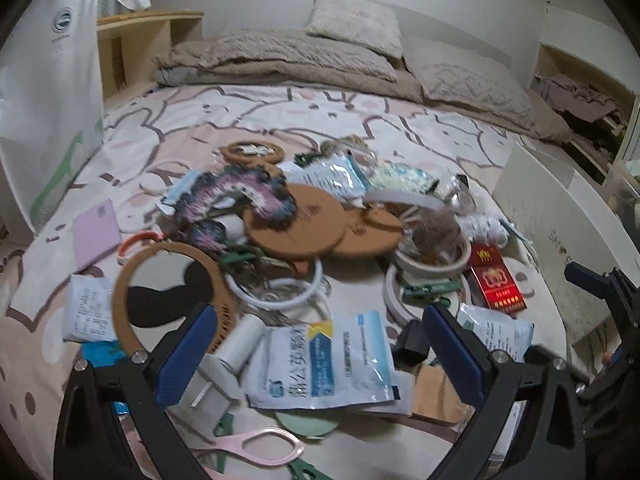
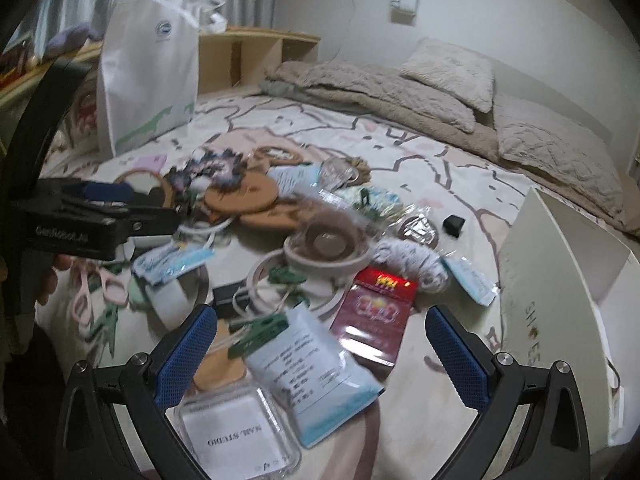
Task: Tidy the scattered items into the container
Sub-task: 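Lower both tools toward the pile of items on the sheet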
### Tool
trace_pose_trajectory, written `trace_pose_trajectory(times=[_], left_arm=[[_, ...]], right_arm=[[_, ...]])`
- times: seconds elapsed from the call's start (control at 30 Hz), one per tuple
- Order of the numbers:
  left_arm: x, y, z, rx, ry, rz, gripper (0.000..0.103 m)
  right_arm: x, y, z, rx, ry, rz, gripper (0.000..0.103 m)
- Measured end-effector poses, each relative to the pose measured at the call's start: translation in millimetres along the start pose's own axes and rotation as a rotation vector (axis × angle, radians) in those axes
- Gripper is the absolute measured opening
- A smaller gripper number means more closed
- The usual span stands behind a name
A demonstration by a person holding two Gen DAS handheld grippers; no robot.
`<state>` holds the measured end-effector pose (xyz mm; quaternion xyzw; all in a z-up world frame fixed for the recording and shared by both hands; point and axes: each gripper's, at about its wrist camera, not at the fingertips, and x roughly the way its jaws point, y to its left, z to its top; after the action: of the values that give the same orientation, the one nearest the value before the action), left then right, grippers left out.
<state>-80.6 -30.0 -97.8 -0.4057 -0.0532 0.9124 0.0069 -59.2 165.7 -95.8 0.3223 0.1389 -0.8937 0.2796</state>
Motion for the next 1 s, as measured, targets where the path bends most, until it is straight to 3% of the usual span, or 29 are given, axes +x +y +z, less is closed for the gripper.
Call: trace_pose_trajectory(times=[0.17, 0.3, 0.5, 0.83, 1.0], left_arm=[[15, 1, -5, -0.040, 0.074, -0.046, 0.103], [28, 1, -10, -0.053, 0.128, -0.031, 0.103], [37, 1, -16, -0.073, 0.176, -0.045, 0.103], [45, -1, -23, -0.071, 0.239, -0.029, 0.103], [45, 5, -24, -0.115, 0.260, -0.049, 0.103]], right_arm=[[7, 7, -14, -0.002, 0.058, 0.016, 0.103], [14, 11, -26, 0.033, 0.125, 0.064, 0.103], [16, 20, -43, 0.026, 0.181, 0.065, 0.103], [17, 11, -55, 0.133, 0.228, 0.098, 0.103], [16, 11, -57, 0.150, 0.226, 0.100, 0.103]])
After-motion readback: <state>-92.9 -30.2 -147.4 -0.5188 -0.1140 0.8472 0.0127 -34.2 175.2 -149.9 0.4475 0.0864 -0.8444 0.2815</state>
